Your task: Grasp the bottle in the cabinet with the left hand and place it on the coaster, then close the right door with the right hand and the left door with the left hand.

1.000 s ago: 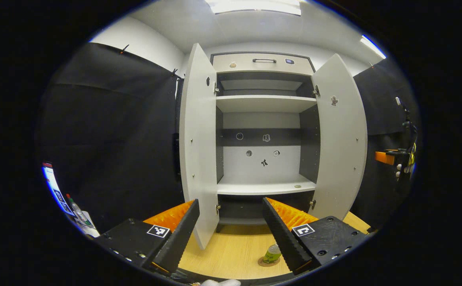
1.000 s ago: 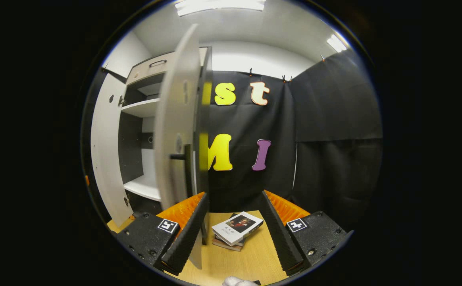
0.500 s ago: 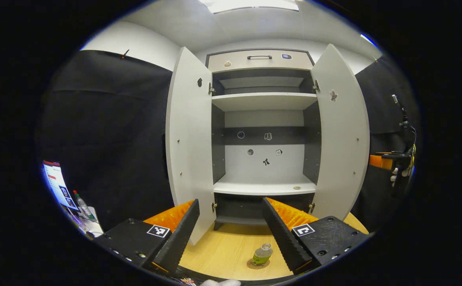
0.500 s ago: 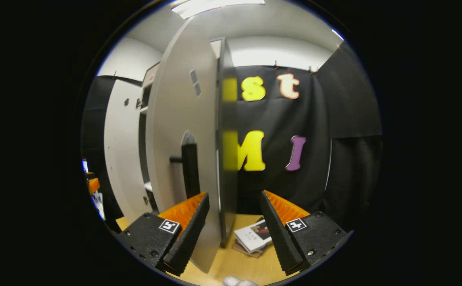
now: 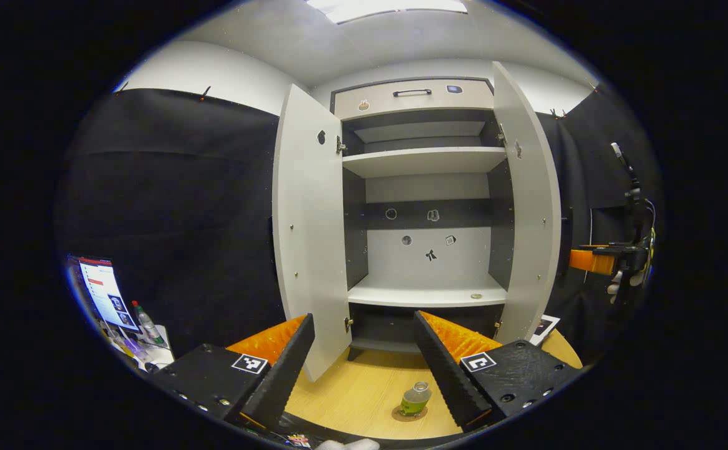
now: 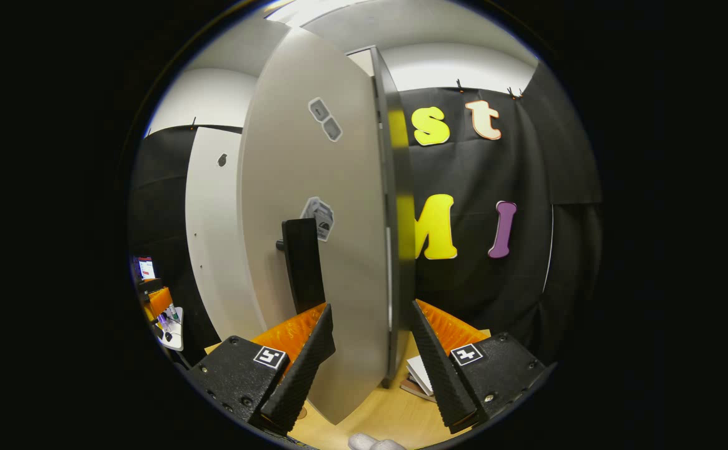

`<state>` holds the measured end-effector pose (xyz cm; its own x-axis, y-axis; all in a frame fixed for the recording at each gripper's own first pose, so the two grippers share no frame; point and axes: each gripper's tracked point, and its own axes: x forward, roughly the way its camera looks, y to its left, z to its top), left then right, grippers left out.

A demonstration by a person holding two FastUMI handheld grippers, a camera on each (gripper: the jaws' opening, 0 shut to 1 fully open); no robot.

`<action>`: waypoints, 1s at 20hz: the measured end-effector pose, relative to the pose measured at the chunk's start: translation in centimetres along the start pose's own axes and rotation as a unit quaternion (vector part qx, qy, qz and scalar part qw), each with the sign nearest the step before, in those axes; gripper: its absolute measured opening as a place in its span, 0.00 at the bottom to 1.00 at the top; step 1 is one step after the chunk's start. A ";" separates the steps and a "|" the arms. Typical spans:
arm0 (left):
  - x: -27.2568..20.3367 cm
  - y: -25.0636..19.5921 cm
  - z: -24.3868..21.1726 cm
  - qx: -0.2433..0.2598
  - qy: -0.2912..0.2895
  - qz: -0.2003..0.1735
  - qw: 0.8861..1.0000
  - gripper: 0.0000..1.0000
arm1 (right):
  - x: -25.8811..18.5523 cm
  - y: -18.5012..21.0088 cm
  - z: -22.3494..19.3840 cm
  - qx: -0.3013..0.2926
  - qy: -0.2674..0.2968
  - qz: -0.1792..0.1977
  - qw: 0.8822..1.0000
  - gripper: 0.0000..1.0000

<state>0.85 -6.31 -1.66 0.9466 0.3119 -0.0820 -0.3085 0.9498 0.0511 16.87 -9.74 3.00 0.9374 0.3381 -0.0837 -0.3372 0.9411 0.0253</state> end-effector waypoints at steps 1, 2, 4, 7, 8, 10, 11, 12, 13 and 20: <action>0.1 0.3 -0.2 0.001 0.002 0.000 1.000 0.96 | 0.4 0.9 -0.1 -0.003 0.000 0.001 1.000 0.78; 0.3 0.7 -0.4 -0.002 0.002 -0.005 1.000 0.96 | 0.8 1.7 0.0 -0.008 -0.001 0.001 1.000 0.78; 0.7 1.5 -0.5 -0.007 0.000 -0.014 1.000 0.96 | 1.9 3.5 -0.1 -0.015 0.000 0.001 1.000 0.78; 1.5 3.5 -0.6 -0.003 -0.004 -0.025 1.000 0.96 | 4.1 6.0 -0.9 -0.021 0.000 -0.012 1.000 0.78; 1.8 4.0 -0.8 -0.003 -0.002 -0.031 1.000 0.96 | 4.5 6.7 -1.5 -0.026 0.009 -0.015 0.999 0.78; 2.5 5.1 -0.9 -0.004 -0.002 -0.045 0.999 0.96 | 4.3 7.9 -1.5 -0.026 0.003 -0.026 0.999 0.80; 2.9 5.5 -1.0 -0.006 -0.001 -0.053 0.999 0.96 | 3.9 8.4 -1.4 -0.025 -0.001 -0.031 0.999 0.80; 3.1 5.9 -1.2 -0.008 0.000 -0.061 0.998 0.96 | 3.4 8.6 -1.3 -0.023 -0.004 -0.038 0.999 0.80; 3.5 6.2 -1.2 -0.011 0.000 -0.069 0.998 0.96 | 2.8 8.8 -1.3 -0.021 -0.006 -0.046 0.999 0.80; 6.0 9.8 -1.5 -0.012 -0.007 -0.102 0.995 0.96 | -0.4 11.8 -1.9 -0.006 0.002 -0.080 0.997 0.80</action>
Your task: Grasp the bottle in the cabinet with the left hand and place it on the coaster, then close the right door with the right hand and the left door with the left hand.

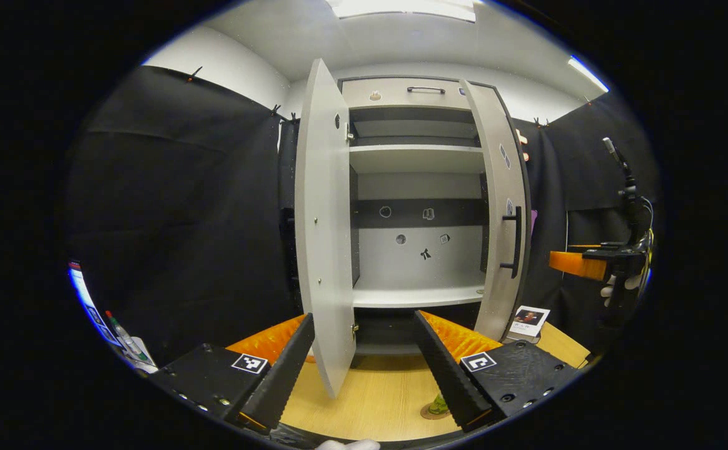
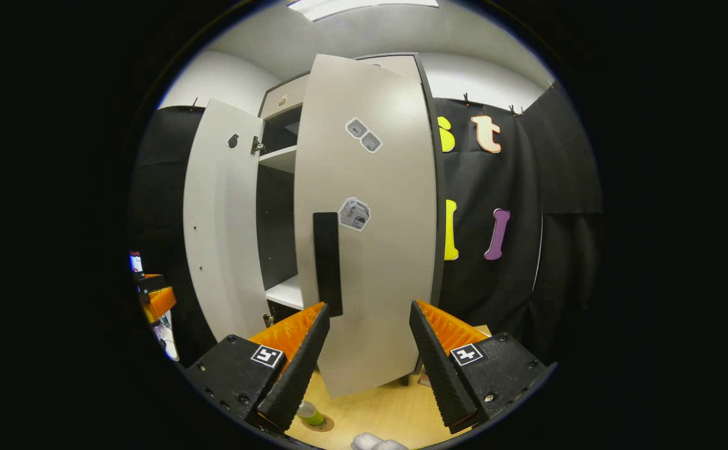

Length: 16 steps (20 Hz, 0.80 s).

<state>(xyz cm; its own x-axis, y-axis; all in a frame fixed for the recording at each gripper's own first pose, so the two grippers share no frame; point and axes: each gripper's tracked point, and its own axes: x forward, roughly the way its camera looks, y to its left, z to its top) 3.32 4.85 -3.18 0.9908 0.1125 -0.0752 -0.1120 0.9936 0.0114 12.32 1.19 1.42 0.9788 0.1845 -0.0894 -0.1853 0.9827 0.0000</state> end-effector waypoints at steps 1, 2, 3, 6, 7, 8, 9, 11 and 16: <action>0.1 0.7 -0.1 0.001 0.000 -0.001 1.000 0.96 | -0.7 0.5 -0.3 -0.002 0.003 -0.002 1.000 0.80; 0.2 1.7 -0.4 0.002 0.001 -0.002 1.000 0.96 | -1.5 1.1 -0.5 -0.005 0.005 -0.004 1.000 0.80; 0.5 2.7 -0.6 0.004 0.003 -0.003 1.000 0.96 | -2.3 1.6 -1.0 -0.008 0.006 -0.009 1.000 0.80; 0.9 6.0 -1.0 0.015 0.007 -0.003 1.000 0.96 | -4.8 3.1 -2.2 -0.019 0.005 -0.021 1.000 0.80; 1.5 7.3 -0.8 0.022 0.003 0.001 1.000 0.96 | -5.6 3.7 -2.6 -0.021 0.002 -0.022 1.000 0.80; 1.9 8.6 -0.6 0.029 0.002 0.007 1.000 0.96 | -6.3 4.3 -3.1 -0.022 0.004 -0.024 0.999 0.80; 2.6 9.9 -0.4 0.034 0.002 0.015 0.999 0.96 | -7.2 4.8 -3.6 -0.022 0.006 -0.024 0.999 0.80; 4.0 12.2 0.5 0.039 -0.003 0.028 0.999 0.96 | -8.4 5.7 -4.2 -0.020 0.010 -0.023 0.999 0.80; 7.8 16.2 2.5 0.032 -0.026 0.047 0.998 0.95 | -10.7 6.3 -5.3 -0.027 0.024 -0.038 0.999 0.80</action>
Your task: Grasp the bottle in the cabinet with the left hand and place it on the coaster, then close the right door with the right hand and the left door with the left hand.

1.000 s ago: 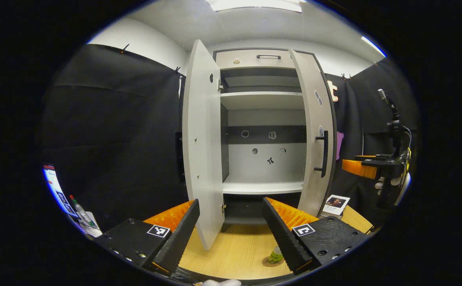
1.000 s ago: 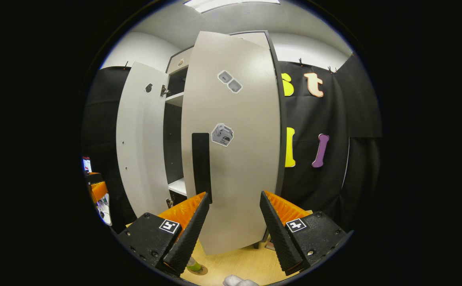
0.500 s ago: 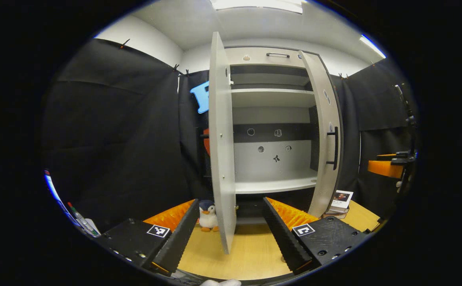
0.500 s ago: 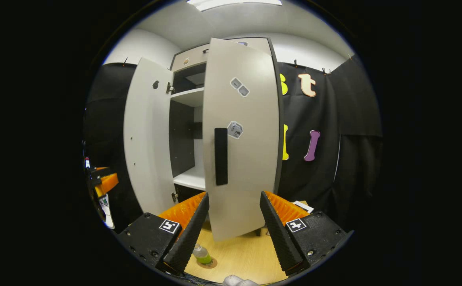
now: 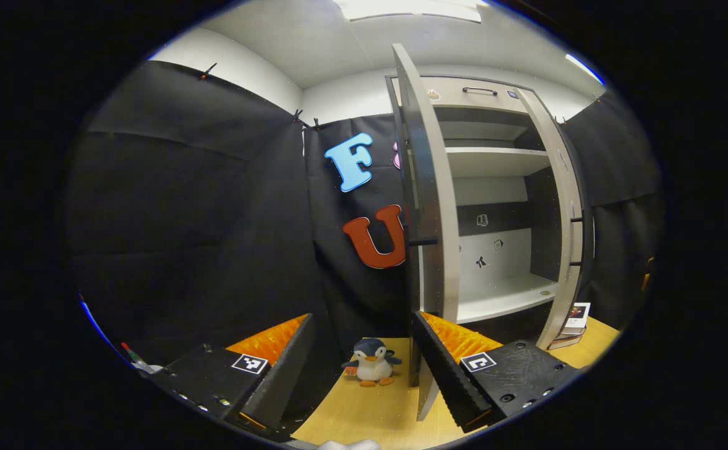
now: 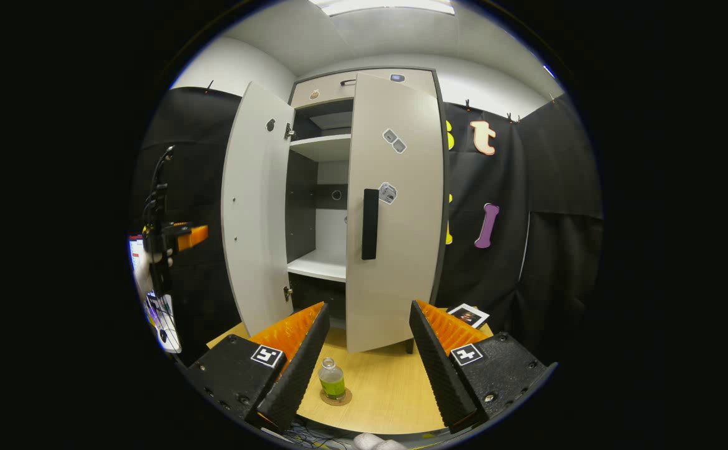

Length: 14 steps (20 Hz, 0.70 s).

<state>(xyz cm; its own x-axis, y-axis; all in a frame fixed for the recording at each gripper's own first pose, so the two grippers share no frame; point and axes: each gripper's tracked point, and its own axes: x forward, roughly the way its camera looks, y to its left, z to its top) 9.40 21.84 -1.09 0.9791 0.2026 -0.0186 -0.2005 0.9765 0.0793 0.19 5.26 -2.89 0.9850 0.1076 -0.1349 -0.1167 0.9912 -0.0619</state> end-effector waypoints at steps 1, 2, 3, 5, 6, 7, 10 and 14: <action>1.0 0.5 0.2 0.006 -0.003 0.005 1.000 0.96 | -0.3 0.2 -0.2 0.002 0.002 0.000 1.000 0.80; 1.9 0.9 0.4 0.011 -0.005 0.009 1.000 0.96 | -0.4 0.2 -0.3 0.000 0.004 0.000 1.000 0.80; 2.7 1.1 0.6 0.013 -0.005 0.014 1.000 0.96 | -0.4 0.0 -0.6 -0.005 0.011 -0.003 1.000 0.80; 4.1 0.9 0.4 0.012 -0.005 0.015 1.000 0.95 | -0.4 -0.3 -0.7 -0.007 0.019 -0.004 1.000 0.80; 4.2 0.9 0.2 0.012 -0.003 0.015 1.000 0.96 | -0.4 -0.3 -0.4 -0.005 0.017 -0.002 1.000 0.80; 4.5 0.7 0.2 0.013 -0.004 0.015 1.000 0.96 | -0.4 -0.4 -0.2 -0.004 0.014 -0.002 1.000 0.80; 5.2 0.4 0.5 0.013 -0.009 0.021 1.000 0.93 | -0.6 -0.5 0.6 0.000 0.006 0.003 1.000 0.80; 5.1 0.0 0.4 0.000 -0.008 0.014 1.000 0.88 | -0.1 -0.5 0.6 0.001 0.007 0.015 1.000 0.80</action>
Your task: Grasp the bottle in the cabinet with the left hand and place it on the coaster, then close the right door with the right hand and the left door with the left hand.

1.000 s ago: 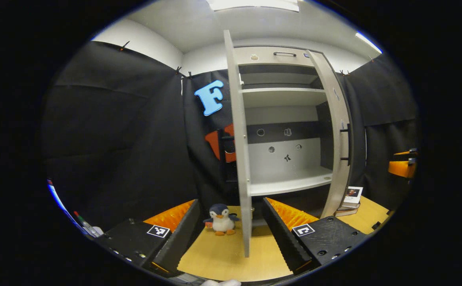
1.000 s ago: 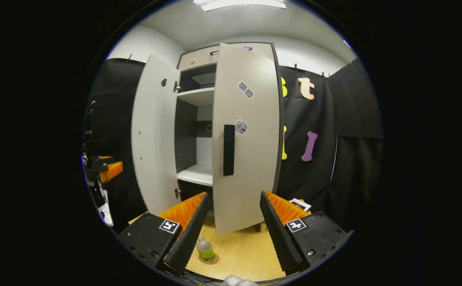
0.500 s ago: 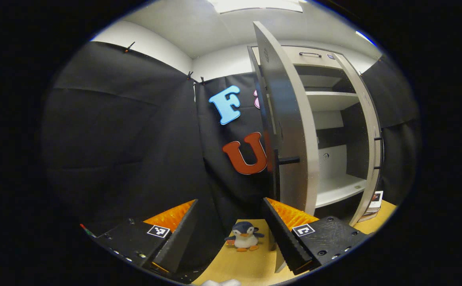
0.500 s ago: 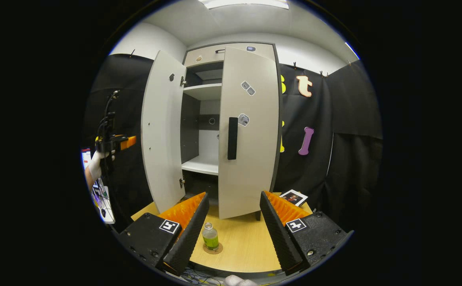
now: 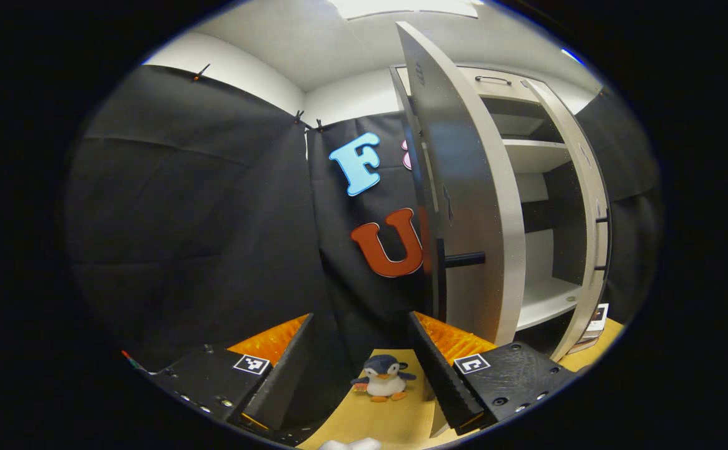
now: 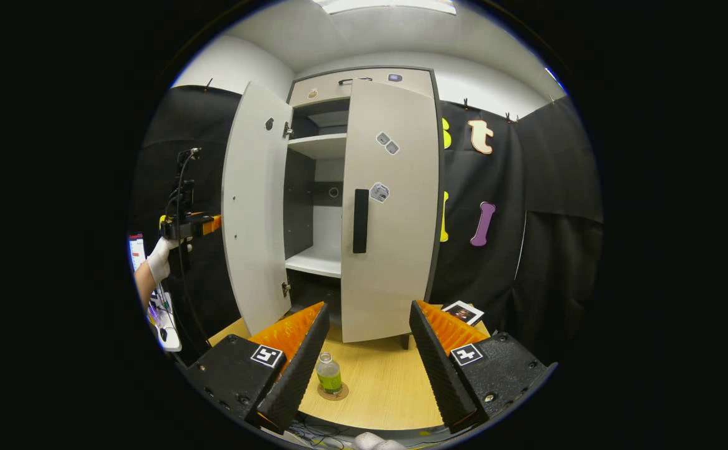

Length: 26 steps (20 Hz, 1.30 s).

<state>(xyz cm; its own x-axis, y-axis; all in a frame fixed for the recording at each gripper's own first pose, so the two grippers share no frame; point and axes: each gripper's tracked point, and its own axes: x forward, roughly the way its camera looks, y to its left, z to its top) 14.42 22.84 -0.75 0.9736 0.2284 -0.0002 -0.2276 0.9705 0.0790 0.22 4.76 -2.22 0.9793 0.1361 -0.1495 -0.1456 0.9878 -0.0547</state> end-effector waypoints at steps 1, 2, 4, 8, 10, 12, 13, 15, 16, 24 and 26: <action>0.0 -0.2 0.0 -0.009 0.000 -0.003 1.000 0.91 | 0.2 -0.1 -0.1 0.000 0.002 0.002 1.000 0.80; 0.0 -0.3 -0.2 -0.017 0.003 -0.002 1.000 0.91 | 0.4 -0.2 -0.2 0.000 0.004 0.005 1.000 0.80; -0.1 -0.3 -0.2 -0.015 0.004 0.008 1.000 0.92 | 0.8 -0.5 -0.3 0.003 0.007 0.010 1.000 0.80; -0.5 -1.4 -0.1 -0.010 0.006 0.010 1.000 0.91 | 1.3 -1.5 -0.4 0.005 0.007 0.014 1.000 0.80; -0.8 -2.2 0.0 -0.010 0.007 0.006 1.000 0.91 | 1.6 -1.9 -0.3 0.006 0.006 0.020 1.000 0.80; -1.1 -3.4 0.2 -0.007 0.006 0.002 1.000 0.91 | 1.9 -2.6 -0.1 0.003 0.005 0.026 1.000 0.80; -1.2 -4.2 0.3 -0.007 0.006 -0.002 1.000 0.91 | 2.2 -2.9 0.0 0.000 0.005 0.029 1.000 0.80; -1.5 -5.8 0.5 -0.008 0.007 -0.010 1.000 0.91 | 2.6 -3.9 0.2 -0.005 0.006 0.031 0.999 0.80; -1.6 -6.6 0.5 -0.005 0.007 -0.014 1.000 0.91 | 2.8 -4.3 0.4 -0.005 0.006 0.033 0.999 0.80; -1.3 -12.9 0.8 -0.003 0.011 -0.051 0.999 0.91 | 4.1 -6.5 0.9 -0.007 0.008 0.039 0.999 0.80; -1.2 -14.0 0.6 -0.003 0.017 -0.055 0.998 0.89 | 4.1 -6.5 1.0 -0.007 0.007 0.040 0.999 0.80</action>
<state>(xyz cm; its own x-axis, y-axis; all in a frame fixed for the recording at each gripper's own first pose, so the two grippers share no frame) 16.46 8.92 -1.30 0.9915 0.1230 -0.0424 -0.1198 0.9903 0.0697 5.36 -1.03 -1.49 0.9624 0.2136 -0.1677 -0.2255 0.9727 -0.0552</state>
